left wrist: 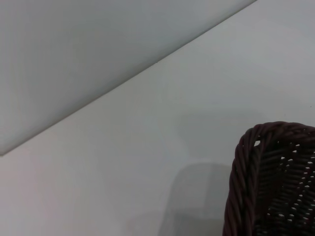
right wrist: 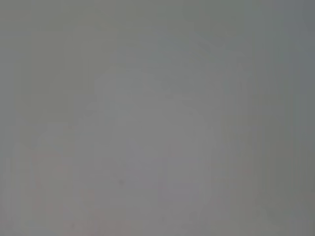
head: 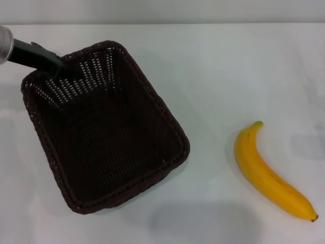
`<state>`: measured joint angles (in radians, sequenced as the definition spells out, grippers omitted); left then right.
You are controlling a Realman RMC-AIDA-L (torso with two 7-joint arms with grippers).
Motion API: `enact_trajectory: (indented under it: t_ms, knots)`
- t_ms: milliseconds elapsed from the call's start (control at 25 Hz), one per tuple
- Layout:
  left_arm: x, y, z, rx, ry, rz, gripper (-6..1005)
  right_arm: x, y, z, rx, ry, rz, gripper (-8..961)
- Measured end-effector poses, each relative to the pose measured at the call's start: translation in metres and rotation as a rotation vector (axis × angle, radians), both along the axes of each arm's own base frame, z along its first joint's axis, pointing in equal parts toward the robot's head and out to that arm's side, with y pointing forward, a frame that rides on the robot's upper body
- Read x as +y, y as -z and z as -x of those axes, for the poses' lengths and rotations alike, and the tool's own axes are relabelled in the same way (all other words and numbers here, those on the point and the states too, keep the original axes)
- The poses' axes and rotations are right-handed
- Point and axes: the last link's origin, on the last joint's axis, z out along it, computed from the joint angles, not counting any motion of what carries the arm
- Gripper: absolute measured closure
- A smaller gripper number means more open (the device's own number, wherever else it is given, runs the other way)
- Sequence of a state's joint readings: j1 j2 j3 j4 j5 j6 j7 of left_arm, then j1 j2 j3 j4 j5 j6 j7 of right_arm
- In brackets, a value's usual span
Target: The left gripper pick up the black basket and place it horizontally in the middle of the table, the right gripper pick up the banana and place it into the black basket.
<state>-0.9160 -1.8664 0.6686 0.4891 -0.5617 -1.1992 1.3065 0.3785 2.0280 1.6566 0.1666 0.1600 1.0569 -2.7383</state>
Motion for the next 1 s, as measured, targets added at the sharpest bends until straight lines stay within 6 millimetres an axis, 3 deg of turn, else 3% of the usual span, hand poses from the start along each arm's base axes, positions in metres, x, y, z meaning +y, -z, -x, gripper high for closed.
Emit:
enact_trajectory:
  t_ms: [240,560,1000]
  knots:
    - [0.001,-0.005,0.001,-0.029,-0.033,-0.026,689,0.0,0.0,-0.001,0.007,0.002,0.001,95]
    - [0.0,-0.042,0.001,-0.176,-0.14,-0.077,732,-0.001,-0.001,-0.002,0.006,0.007,-0.001,95]
    - [-0.016,-0.102,0.008,-0.472,-0.22,-0.219,816,-0.001,-0.003,-0.004,-0.001,0.013,-0.006,95]
